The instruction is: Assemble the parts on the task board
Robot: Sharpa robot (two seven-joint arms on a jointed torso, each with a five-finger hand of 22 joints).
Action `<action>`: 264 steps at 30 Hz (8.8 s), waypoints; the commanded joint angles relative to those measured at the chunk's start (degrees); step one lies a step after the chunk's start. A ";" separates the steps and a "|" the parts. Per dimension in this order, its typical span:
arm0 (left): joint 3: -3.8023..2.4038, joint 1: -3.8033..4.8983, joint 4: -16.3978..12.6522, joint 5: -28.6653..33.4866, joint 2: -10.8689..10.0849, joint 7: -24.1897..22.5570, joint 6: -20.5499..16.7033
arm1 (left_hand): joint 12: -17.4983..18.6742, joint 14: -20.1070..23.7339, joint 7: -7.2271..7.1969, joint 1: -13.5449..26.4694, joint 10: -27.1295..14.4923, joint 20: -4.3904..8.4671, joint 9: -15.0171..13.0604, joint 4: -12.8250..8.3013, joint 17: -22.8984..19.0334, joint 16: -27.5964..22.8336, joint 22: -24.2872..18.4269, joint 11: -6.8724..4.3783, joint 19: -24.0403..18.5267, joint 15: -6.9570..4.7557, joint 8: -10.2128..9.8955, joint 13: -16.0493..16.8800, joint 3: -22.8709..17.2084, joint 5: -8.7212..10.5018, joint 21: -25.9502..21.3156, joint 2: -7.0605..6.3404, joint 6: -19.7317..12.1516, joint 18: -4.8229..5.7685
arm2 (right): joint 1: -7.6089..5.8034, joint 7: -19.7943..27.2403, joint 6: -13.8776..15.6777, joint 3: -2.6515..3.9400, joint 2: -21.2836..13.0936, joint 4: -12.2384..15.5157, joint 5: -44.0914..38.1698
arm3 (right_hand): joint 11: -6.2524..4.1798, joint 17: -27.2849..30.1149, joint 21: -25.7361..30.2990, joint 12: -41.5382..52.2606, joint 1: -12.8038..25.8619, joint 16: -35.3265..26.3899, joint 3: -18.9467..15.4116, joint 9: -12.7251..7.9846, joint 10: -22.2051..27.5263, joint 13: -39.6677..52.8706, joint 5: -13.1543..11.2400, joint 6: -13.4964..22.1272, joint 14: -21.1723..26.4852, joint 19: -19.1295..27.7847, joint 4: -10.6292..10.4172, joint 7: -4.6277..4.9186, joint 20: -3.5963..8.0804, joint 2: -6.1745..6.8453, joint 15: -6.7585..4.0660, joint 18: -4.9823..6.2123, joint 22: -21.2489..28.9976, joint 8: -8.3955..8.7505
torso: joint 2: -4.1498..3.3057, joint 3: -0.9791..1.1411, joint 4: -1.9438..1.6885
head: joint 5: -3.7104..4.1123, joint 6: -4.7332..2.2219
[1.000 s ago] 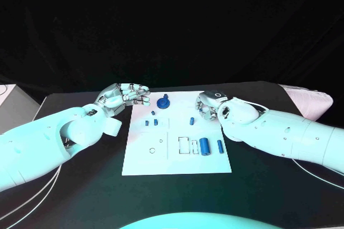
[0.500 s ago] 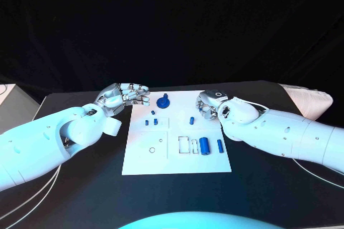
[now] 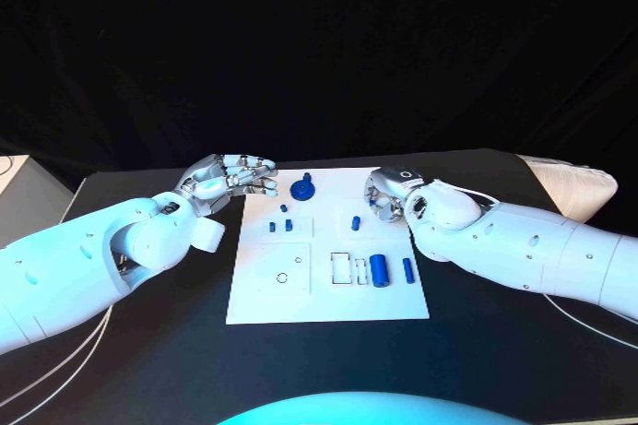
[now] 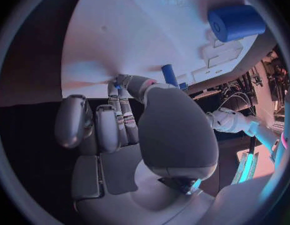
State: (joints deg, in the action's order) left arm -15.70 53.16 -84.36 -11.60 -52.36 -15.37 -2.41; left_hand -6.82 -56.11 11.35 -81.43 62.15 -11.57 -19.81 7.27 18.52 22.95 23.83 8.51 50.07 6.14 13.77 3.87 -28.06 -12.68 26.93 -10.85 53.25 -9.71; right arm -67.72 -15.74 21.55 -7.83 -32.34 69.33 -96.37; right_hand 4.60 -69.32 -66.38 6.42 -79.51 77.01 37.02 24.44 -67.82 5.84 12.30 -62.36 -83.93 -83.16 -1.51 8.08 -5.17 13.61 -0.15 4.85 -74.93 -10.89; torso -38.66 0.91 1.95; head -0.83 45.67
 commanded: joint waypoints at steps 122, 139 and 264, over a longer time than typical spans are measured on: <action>-0.05 -0.67 -1.69 2.55 1.77 -6.03 -10.63 | 0.68 -0.89 -0.03 -0.23 -1.48 -0.10 0.51 -0.19 1.10 -1.28 -0.49 0.29 0.96 0.00 -0.78 0.04 1.37 0.05 -1.02 0.20 -0.01 -0.55 | 6.81 0.61 1.41 -0.24 6.10 12.80 -0.72 | -1.42 0.77 -3.88 1.65 -0.12 -0.21 0.87 1.19 -4.02 2.38 -0.56 -1.31 -1.53 -1.59 1.60 -0.83 1.09 -3.10 -1.38 -1.02 -5.20 -1.31 | 0.57 -0.34 0.18 | -8.59 3.29; -0.05 -0.68 -1.63 2.55 1.78 -5.75 -10.32 | 0.67 -0.90 -0.01 -0.28 -1.52 -0.10 0.53 -0.19 1.14 -1.33 -0.51 0.30 0.99 -0.01 -0.79 0.03 1.37 0.04 -1.05 0.26 0.00 -0.56 | 6.85 -0.42 1.39 -0.26 6.41 12.39 -1.86 | -1.41 0.82 -3.79 1.63 -0.10 -0.24 0.89 1.21 -4.03 2.42 -0.52 -1.30 -1.52 -1.56 1.67 -0.81 1.09 -3.09 -1.38 -1.01 -5.17 -1.31 | 0.52 -0.32 0.18 | -8.74 3.78; -0.04 -0.94 -1.16 2.45 1.54 -5.43 -10.40 | 0.30 -1.23 0.68 -0.45 -1.98 -0.11 1.11 -0.15 1.88 -2.13 -0.81 0.66 1.43 0.14 -1.74 0.02 1.84 -0.02 -1.60 0.35 -1.00 -0.53 | -1.49 1.45 -7.34 -0.10 -5.16 12.66 6.65 | 0.82 2.34 1.71 3.31 1.26 1.36 -8.47 -2.62 6.72 -1.61 0.52 6.64 -1.61 -1.51 -2.81 0.73 -0.51 0.30 0.49 -0.22 -3.07 5.35 | 1.34 -0.54 0.69 | -4.76 1.32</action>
State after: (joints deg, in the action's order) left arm -15.69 52.22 -85.34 -9.34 -50.84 -20.26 -13.10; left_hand -6.19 -56.92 12.18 -81.66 60.30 -11.78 -18.77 7.03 20.34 21.19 23.10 9.11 51.09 6.15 12.16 3.87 -26.56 -12.68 25.59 -10.62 52.42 -9.71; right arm -69.26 -13.54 14.10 -7.91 -37.63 82.08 -88.59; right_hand 5.48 -67.04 -64.78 9.34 -78.06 78.22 28.32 21.83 -60.68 4.17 12.50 -55.30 -83.83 -83.70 -4.21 8.81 -5.85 14.27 0.40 5.25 -74.92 -5.29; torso -37.34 0.37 2.61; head -5.56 46.92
